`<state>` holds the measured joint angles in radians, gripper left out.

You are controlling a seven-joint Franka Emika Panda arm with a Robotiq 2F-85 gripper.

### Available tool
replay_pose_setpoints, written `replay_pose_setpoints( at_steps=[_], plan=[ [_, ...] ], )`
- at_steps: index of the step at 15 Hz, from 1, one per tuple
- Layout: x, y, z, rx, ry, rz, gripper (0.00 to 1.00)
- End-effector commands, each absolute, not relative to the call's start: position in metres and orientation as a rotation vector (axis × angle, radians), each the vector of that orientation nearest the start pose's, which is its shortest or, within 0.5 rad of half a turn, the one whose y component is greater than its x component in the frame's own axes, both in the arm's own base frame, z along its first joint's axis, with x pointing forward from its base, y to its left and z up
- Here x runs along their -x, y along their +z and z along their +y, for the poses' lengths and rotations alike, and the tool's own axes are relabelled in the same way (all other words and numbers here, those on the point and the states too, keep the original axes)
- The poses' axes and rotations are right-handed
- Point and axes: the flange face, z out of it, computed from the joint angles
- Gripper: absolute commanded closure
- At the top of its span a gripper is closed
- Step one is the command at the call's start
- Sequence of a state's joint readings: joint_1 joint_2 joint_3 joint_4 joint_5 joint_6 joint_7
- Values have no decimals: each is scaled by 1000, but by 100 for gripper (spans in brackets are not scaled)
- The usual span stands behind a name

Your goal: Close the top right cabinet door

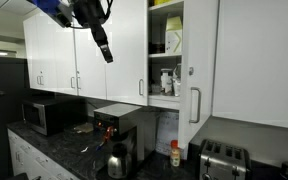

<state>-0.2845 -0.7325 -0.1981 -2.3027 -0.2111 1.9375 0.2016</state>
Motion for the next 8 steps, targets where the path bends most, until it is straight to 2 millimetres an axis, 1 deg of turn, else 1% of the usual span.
replay_pose_setpoints(
  at_steps=[1, 5, 8],
  plan=[
    [-289, 645, -236, 3096, -616, 993, 0],
    [-285, 651, -267, 3075, -702, 993, 0],
    [-287, 649, -286, 3057, -737, 1009, 0]
  ],
)
